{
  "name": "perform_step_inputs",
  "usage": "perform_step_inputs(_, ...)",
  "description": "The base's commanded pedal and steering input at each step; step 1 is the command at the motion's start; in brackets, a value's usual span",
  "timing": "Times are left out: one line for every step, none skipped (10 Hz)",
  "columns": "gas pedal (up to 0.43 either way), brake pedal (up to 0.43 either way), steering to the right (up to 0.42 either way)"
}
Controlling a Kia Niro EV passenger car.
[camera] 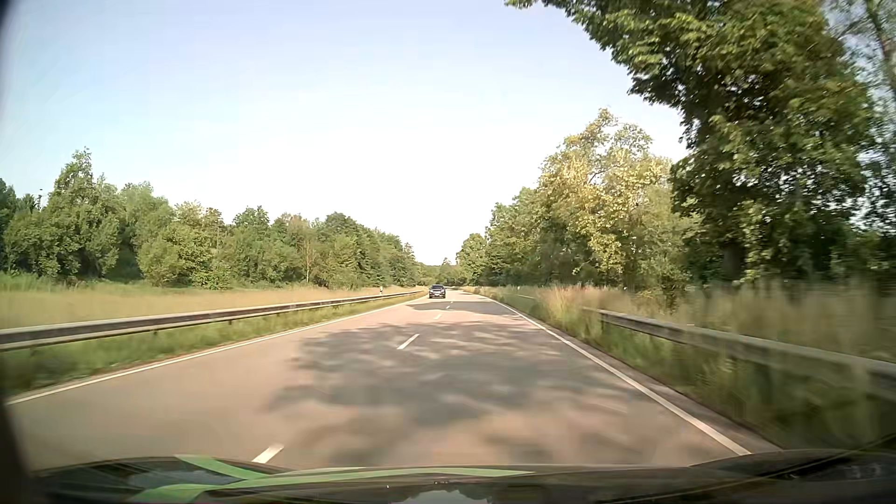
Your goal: Follow the waypoints while adhering to traffic rules and regulations
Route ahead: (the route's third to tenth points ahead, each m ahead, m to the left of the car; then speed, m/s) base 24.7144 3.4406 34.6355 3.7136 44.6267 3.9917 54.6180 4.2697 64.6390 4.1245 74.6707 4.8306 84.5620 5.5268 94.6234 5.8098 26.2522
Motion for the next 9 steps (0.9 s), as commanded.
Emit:
perform_step_inputs(0.150, 0.000, -0.006)
perform_step_inputs(0.157, 0.000, -0.006)
perform_step_inputs(0.169, 0.000, -0.006)
perform_step_inputs(0.189, 0.000, -0.006)
perform_step_inputs(0.197, 0.000, -0.006)
perform_step_inputs(0.220, 0.000, -0.006)
perform_step_inputs(0.220, 0.000, -0.006)
perform_step_inputs(0.228, 0.000, -0.006)
perform_step_inputs(0.240, 0.000, -0.006)
